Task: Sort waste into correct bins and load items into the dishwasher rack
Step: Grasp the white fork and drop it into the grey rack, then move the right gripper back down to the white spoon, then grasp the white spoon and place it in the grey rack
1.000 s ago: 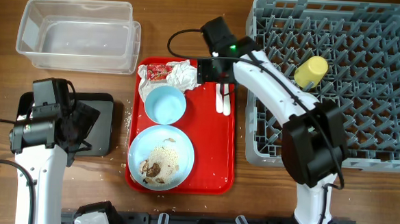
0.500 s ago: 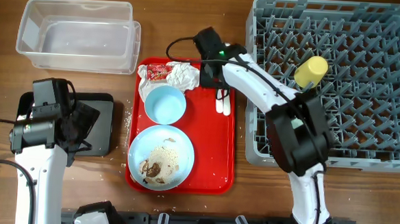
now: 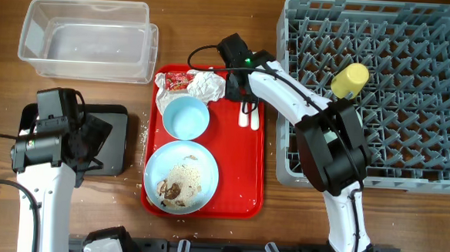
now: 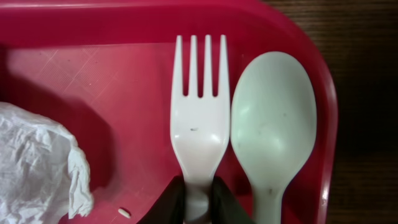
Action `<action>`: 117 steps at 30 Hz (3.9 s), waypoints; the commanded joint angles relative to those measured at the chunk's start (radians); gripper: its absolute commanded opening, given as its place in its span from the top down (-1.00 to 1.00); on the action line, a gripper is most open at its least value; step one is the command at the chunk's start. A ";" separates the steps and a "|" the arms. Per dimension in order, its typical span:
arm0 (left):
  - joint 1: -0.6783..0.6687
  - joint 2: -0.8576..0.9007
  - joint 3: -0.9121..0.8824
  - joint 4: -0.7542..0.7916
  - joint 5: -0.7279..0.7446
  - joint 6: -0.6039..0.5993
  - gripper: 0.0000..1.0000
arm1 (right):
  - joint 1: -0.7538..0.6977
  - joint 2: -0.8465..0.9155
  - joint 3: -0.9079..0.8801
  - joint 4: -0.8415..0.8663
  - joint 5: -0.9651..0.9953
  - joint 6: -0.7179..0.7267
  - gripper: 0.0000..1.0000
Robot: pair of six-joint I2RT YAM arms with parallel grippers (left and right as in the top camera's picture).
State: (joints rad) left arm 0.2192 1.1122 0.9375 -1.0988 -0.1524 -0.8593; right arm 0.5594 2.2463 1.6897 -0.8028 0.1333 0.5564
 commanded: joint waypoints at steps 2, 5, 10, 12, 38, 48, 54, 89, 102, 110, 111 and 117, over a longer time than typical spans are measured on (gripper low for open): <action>0.002 -0.011 -0.002 0.002 -0.017 -0.013 -1.00 | -0.001 0.018 0.002 -0.008 -0.063 -0.002 0.78; 0.002 -0.011 -0.002 0.002 -0.017 -0.013 -1.00 | -0.008 -0.037 0.005 -0.025 -0.059 -0.031 0.78; 0.002 -0.011 -0.002 0.002 -0.017 -0.013 -1.00 | -0.066 -0.209 0.006 -0.063 -0.059 -0.073 0.77; 0.002 -0.011 -0.002 0.002 -0.017 -0.013 -1.00 | -0.126 -0.313 0.006 -0.070 -0.059 -0.137 0.76; 0.002 -0.011 -0.002 0.002 -0.017 -0.013 -1.00 | -0.498 -0.254 0.004 0.243 0.080 -0.504 0.54; 0.002 -0.011 -0.002 0.002 -0.017 -0.013 -1.00 | -0.477 -0.350 0.005 0.150 -0.197 -0.470 0.24; 0.002 -0.011 -0.002 0.002 -0.017 -0.013 -1.00 | -0.350 -0.436 0.005 0.014 -0.397 -0.343 -0.21; 0.002 -0.011 -0.002 0.002 -0.017 -0.013 -1.00 | -0.029 0.023 -0.025 -0.050 -0.029 0.065 0.22; 0.002 -0.011 -0.002 0.002 -0.017 -0.013 -1.00 | -0.085 -0.103 0.027 -0.082 -0.135 -0.019 0.85; 0.002 -0.011 -0.002 0.002 -0.017 -0.013 -1.00 | -0.267 -0.403 0.047 -0.042 -0.127 -0.309 0.75; 0.002 -0.011 -0.002 0.002 -0.017 -0.013 -1.00 | -0.305 -0.439 0.047 -0.026 -0.126 -0.375 0.73; 0.002 -0.011 -0.002 0.002 -0.017 -0.013 -1.00 | -0.442 -0.450 0.031 0.034 -0.126 -0.484 0.71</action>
State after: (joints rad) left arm 0.2192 1.1122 0.9375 -1.0988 -0.1524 -0.8593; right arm 0.1558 1.7752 1.7344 -0.7799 0.0048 0.1829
